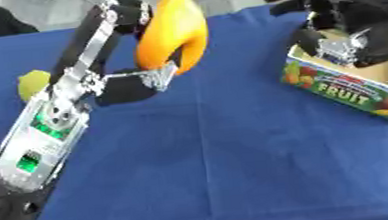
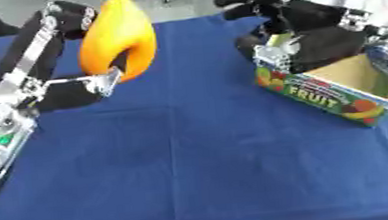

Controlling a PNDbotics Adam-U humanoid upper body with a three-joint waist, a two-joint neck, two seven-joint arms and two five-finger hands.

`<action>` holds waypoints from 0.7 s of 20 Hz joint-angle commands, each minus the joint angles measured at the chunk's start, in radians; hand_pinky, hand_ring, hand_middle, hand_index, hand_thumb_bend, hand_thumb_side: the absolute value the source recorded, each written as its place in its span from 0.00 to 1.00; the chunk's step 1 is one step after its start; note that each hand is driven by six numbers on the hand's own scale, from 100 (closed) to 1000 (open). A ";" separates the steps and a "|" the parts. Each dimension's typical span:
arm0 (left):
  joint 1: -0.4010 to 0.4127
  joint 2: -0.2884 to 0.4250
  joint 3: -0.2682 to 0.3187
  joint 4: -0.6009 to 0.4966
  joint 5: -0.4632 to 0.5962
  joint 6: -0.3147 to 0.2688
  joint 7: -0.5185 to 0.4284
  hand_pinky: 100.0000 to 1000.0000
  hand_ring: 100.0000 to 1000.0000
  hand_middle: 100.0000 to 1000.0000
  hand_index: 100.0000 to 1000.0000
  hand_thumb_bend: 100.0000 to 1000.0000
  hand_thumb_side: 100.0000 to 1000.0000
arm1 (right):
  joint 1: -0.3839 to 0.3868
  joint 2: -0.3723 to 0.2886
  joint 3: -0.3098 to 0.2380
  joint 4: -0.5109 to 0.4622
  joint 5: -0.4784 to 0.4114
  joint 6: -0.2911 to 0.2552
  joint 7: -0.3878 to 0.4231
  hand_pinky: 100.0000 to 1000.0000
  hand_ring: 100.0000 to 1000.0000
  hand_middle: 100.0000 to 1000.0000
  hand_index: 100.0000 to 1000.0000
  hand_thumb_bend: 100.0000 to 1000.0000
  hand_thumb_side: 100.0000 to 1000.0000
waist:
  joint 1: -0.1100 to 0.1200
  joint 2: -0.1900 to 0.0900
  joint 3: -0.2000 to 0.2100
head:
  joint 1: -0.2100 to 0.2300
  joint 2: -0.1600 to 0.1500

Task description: Pick up the objects with one hand, pass them to the other hand, and then place them into the box on the other side of the table.

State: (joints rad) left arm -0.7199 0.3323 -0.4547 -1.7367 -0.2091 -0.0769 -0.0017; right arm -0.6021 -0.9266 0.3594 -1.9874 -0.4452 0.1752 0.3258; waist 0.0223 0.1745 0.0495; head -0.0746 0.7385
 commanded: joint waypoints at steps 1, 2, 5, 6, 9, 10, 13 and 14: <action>-0.031 -0.009 -0.006 -0.021 0.011 -0.007 -0.013 0.28 0.28 0.25 0.27 0.00 0.00 | -0.024 -0.009 -0.003 -0.013 0.008 0.000 0.006 0.73 1.00 1.00 1.00 0.02 0.19 | -0.008 -0.018 0.002 | -0.009 0.012; -0.034 -0.014 -0.009 -0.023 0.012 -0.009 -0.017 0.28 0.28 0.25 0.27 0.00 0.00 | -0.026 -0.006 -0.001 -0.013 0.009 0.000 0.006 0.73 1.00 1.00 1.00 0.02 0.20 | -0.008 -0.017 0.003 | -0.010 0.015; -0.045 -0.029 -0.018 -0.030 0.015 -0.013 -0.028 0.29 0.28 0.25 0.27 0.00 0.00 | -0.033 0.001 0.006 -0.013 0.016 0.008 0.006 0.73 1.00 1.00 1.00 0.02 0.20 | -0.006 -0.013 0.009 | -0.014 0.018; -0.047 -0.033 -0.020 -0.033 0.016 -0.014 -0.031 0.29 0.28 0.25 0.27 0.00 0.00 | -0.034 0.003 0.007 -0.013 0.019 0.011 0.006 0.73 1.00 1.00 1.00 0.02 0.20 | -0.006 -0.012 0.011 | -0.016 0.017; -0.051 -0.042 -0.026 -0.041 0.022 -0.017 -0.037 0.28 0.28 0.25 0.27 0.00 0.00 | -0.037 0.005 0.010 -0.013 0.024 0.014 0.005 0.73 1.00 1.00 1.00 0.03 0.20 | -0.006 -0.010 0.015 | -0.023 0.013; -0.052 -0.044 -0.028 -0.043 0.024 -0.017 -0.039 0.28 0.28 0.25 0.27 0.00 0.00 | -0.031 0.002 0.009 -0.013 0.026 0.008 0.006 0.73 1.00 1.00 1.00 0.03 0.20 | -0.006 -0.009 0.016 | -0.025 0.011; -0.055 -0.049 -0.032 -0.048 0.027 -0.018 -0.045 0.28 0.28 0.25 0.27 0.00 0.00 | 0.004 -0.014 0.001 -0.013 0.027 -0.031 0.016 0.73 1.00 1.00 1.00 0.04 0.21 | -0.007 -0.007 0.018 | -0.029 0.005; -0.056 -0.052 -0.034 -0.049 0.029 -0.019 -0.047 0.28 0.28 0.25 0.27 0.00 0.00 | 0.012 -0.018 -0.001 -0.013 0.029 -0.044 0.020 0.74 1.00 1.00 1.00 0.06 0.22 | -0.007 -0.006 0.020 | -0.031 0.004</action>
State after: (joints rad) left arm -0.7537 0.2819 -0.4917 -1.7626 -0.1842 -0.0942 -0.0447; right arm -0.5807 -0.9130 0.3756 -1.9874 -0.4218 0.1474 0.3427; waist 0.0223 0.1758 0.0688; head -0.1016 0.7534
